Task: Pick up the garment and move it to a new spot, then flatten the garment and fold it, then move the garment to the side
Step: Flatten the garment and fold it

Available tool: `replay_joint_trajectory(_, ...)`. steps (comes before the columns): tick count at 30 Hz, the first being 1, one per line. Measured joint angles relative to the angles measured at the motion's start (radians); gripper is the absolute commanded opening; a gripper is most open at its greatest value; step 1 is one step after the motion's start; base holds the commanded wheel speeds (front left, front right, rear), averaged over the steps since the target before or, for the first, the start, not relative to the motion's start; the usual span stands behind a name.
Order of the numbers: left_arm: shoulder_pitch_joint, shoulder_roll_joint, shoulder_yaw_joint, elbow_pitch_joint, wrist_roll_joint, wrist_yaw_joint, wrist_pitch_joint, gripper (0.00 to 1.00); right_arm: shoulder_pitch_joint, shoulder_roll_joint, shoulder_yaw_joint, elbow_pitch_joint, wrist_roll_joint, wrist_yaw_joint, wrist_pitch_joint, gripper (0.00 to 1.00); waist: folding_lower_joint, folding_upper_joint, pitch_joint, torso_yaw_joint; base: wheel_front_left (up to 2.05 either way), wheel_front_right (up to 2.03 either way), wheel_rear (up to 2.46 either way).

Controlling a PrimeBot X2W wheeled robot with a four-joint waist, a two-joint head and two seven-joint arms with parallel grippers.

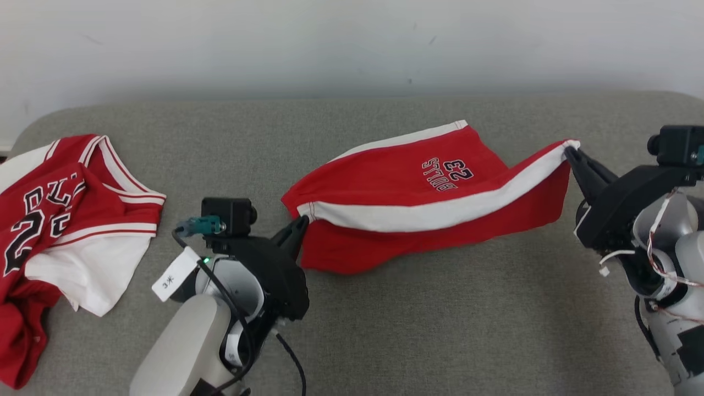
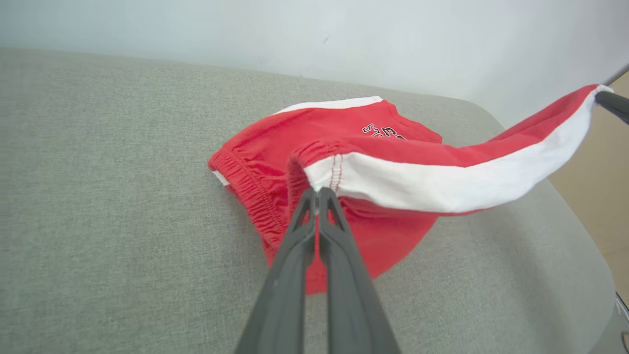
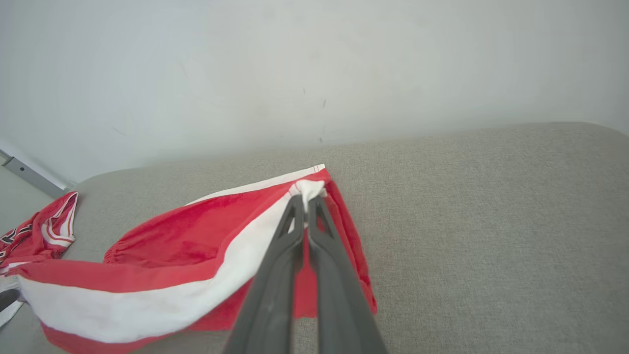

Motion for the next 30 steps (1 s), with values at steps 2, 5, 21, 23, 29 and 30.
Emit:
replay_joint_trajectory(2,-0.039,-0.006,0.0,0.011,0.0,0.011,0.001,0.0,-0.043,-0.003,0.001,0.027,-0.001,0.0,0.004,0.0,0.0,0.0,0.021,0.009,0.0,0.0,0.0)
replay_joint_trajectory(5,-0.092,-0.013,-0.001,0.029,0.0,0.019,0.007,0.0,-0.102,-0.011,0.006,0.067,-0.016,0.0,0.012,0.0,0.0,0.0,0.055,0.021,0.0,0.0,0.0)
replay_joint_trajectory(21,-0.29,-0.034,-0.002,0.185,-0.003,0.068,-0.031,0.0,-0.365,0.01,0.038,0.293,-0.061,0.018,-0.02,0.0,0.0,0.0,0.207,0.084,0.0,0.0,0.0)
replay_joint_trajectory(23,-0.306,-0.034,-0.008,0.204,-0.008,0.068,-0.041,0.0,-0.382,0.019,0.048,0.321,-0.062,0.022,-0.031,0.0,0.0,0.0001,0.218,0.09,0.0,0.0,0.0)
replay_joint_trajectory(29,-0.335,-0.034,-0.077,0.221,-0.062,0.078,-0.08,1.0,-0.44,0.055,0.058,0.406,-0.075,0.028,-0.079,1.0,-0.0001,0.0001,0.239,0.099,0.0,0.0,0.0)
replay_joint_trajectory(30,-0.342,-0.034,-0.088,0.223,-0.068,0.081,-0.084,1.0,-0.449,0.057,0.056,0.417,-0.076,0.028,-0.091,1.0,-0.0001,0.0001,0.241,0.099,0.0,0.0,0.0)
